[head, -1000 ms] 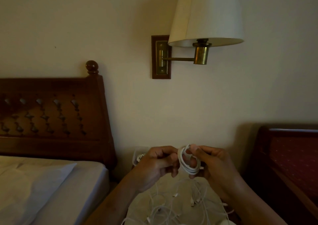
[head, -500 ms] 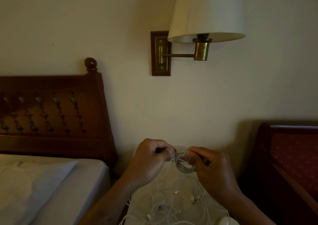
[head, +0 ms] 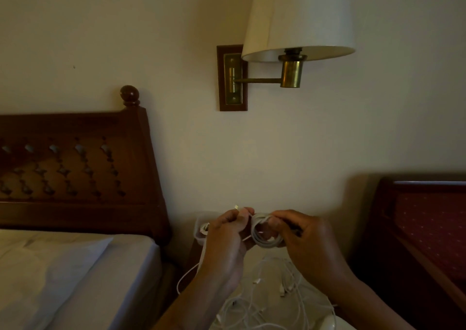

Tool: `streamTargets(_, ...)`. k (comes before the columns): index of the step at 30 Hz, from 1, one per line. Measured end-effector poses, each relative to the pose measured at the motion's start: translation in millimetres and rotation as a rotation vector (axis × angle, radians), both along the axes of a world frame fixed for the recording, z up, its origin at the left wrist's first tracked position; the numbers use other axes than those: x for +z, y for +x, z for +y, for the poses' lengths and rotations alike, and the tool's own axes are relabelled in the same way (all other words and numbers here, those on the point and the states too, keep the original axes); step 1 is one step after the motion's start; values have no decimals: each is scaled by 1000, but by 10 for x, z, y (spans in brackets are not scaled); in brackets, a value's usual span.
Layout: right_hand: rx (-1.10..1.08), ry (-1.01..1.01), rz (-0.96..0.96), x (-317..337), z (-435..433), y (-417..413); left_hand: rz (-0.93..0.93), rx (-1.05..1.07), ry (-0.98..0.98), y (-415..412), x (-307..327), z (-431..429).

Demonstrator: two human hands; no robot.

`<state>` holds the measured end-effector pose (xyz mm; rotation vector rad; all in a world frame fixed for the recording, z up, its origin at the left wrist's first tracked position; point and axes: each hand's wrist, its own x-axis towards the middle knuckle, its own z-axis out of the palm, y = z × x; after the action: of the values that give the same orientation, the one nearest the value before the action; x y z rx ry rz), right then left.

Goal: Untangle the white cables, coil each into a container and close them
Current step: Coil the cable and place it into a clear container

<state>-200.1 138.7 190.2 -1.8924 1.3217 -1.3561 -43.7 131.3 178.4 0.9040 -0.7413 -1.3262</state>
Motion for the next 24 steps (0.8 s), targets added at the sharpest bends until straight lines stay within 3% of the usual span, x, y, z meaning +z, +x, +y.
streamTargets(2,-30,-118,118,-19,-2,17,17,107,69,-110,4,-20)
streamTargets(6,-72,-443,535,-72,24,101,-57,286,90,-282,-18,-54)
streamTargets(9,-63,-445,609,-129,-41,97,-153,322,66,-306,-58,-97)
streamTargets(12,-59,-311,781,-171,-59,33,-207,365,35,-206,-95,-165)
streamTargets(16,-54,-228,732,-138,-10,-31,-257,343,4,-118,-128,-188)
streamTargets(20,43,-85,655,-67,-63,-100,-93,344,38,-156,-92,-188)
streamTargets(24,52,-98,621,-46,-47,-155,47,305,64,-112,-73,-179)
